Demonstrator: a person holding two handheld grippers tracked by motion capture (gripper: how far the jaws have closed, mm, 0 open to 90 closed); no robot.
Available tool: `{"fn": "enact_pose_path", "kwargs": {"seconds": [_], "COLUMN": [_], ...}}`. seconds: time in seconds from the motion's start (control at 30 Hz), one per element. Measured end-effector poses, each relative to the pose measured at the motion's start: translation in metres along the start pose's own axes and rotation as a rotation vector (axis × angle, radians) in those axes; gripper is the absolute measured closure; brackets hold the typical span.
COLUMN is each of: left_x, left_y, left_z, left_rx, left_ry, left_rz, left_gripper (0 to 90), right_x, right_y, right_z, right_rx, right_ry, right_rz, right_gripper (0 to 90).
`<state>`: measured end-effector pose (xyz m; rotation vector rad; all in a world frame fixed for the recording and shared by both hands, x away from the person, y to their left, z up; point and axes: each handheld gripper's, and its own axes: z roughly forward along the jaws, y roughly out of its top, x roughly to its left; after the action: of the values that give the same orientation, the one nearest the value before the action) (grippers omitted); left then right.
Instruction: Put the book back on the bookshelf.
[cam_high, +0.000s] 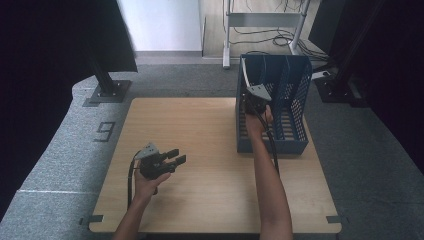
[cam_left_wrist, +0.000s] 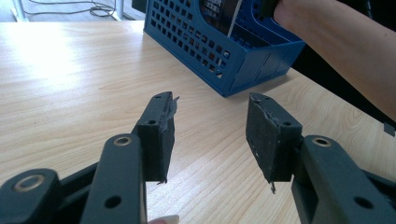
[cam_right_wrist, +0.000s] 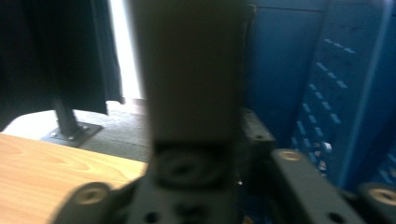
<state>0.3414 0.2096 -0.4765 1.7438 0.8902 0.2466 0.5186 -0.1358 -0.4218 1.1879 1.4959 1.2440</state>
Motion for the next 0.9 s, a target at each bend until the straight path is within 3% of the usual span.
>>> {"fn": "enact_pose_path", "kwargs": {"seconds": [0.1, 0.2, 0.43, 0.7, 0.83, 0.9], "left_x": [0.000, -0.001, -0.001, -0.002, -0.002, -0.002], "left_y": [0.000, 0.000, 0.000, 0.000, -0.001, -0.001], "left_z": [-0.001, -0.001, 0.001, 0.002, 0.002, 0.002], "left_rx": [0.000, 0.000, 0.008, 0.011, 0.011, 0.012], "left_ry": [0.001, 0.001, 0.000, 0.000, 0.002, 0.004], "left_rz": [-0.001, 0.000, 0.003, 0.006, 0.004, 0.004], "left_gripper": [51.8, 51.8, 51.7, 51.7, 51.7, 51.7], "right_x": [0.001, 0.001, -0.004, -0.008, -0.009, -0.008], "right_y": [-0.002, -0.006, -0.009, -0.009, -0.009, -0.009], "right_z": [-0.002, -0.004, -0.010, -0.020, -0.027, -0.031], "right_rx": [-0.004, 0.020, 0.047, 0.012, 0.024, 0.023], "right_ry": [0.027, 0.050, 0.087, 0.090, 0.128, 0.138], "right_rz": [0.003, -0.026, -0.041, -0.029, 0.008, 0.002], "right_gripper": [60.8, 55.3, 50.3, 47.6, 45.2, 44.9]}}
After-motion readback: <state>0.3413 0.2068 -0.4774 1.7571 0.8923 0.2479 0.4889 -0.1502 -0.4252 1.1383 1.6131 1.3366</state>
